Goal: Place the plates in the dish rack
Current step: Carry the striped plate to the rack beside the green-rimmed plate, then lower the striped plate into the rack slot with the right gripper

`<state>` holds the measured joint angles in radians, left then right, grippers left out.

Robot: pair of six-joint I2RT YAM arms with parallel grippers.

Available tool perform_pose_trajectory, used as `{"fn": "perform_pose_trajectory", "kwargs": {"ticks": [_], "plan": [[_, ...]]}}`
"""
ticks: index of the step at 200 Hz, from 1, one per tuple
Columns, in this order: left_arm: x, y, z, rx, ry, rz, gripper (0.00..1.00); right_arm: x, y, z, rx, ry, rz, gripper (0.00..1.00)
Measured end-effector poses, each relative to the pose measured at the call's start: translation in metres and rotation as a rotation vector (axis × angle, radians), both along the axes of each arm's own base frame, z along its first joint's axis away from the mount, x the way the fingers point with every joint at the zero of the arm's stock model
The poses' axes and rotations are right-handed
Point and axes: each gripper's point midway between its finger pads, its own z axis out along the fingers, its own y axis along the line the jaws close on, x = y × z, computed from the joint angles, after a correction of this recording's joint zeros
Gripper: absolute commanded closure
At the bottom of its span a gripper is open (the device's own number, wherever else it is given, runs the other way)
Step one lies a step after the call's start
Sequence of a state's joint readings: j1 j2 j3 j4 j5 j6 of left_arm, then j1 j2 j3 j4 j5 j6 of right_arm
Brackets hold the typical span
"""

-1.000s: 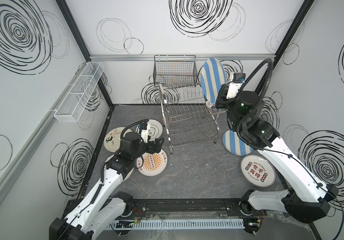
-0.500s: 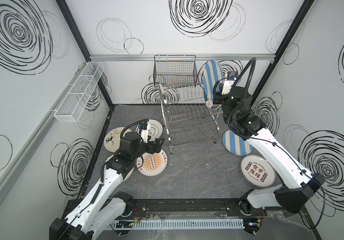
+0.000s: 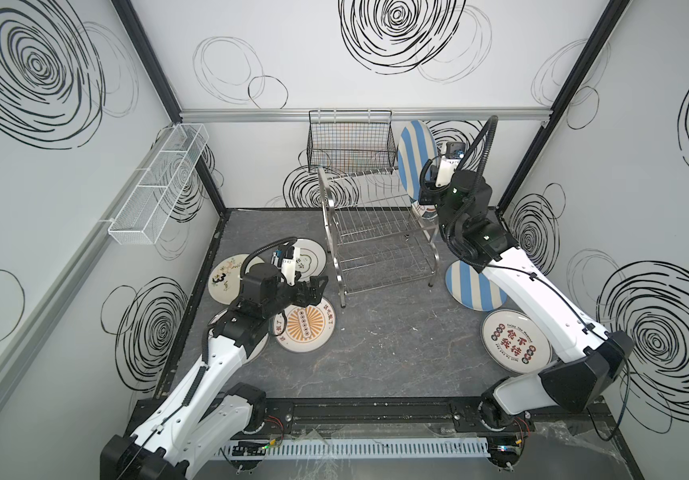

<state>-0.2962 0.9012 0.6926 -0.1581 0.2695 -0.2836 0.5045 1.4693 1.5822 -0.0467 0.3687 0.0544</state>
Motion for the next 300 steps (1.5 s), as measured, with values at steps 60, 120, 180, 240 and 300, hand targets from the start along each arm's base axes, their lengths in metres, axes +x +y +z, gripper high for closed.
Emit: {"fn": "perform_pose_trajectory", "kwargs": {"ticks": [60, 120, 180, 240, 300], "plan": [[0.001, 0.0, -0.002, 0.002, 0.007, 0.002, 0.04, 0.004, -0.006, -0.002, 0.019, 0.004, 0.002, 1.0], [0.001, 0.001, -0.003, 0.003, 0.009, 0.003, 0.04, 0.006, -0.005, -0.012, 0.019, 0.023, 0.01, 1.0], [0.001, 0.001, -0.003, 0.003, 0.008, 0.003, 0.04, 0.008, -0.004, -0.025, 0.013, 0.049, 0.011, 1.0], [0.001, 0.001, -0.003, 0.003, 0.008, 0.004, 0.04, 0.011, -0.005, -0.043, 0.008, 0.072, 0.005, 1.0], [0.001, 0.001, -0.003, 0.003, 0.008, 0.003, 0.04, 0.011, -0.005, -0.043, 0.009, 0.063, 0.001, 0.8]]}}
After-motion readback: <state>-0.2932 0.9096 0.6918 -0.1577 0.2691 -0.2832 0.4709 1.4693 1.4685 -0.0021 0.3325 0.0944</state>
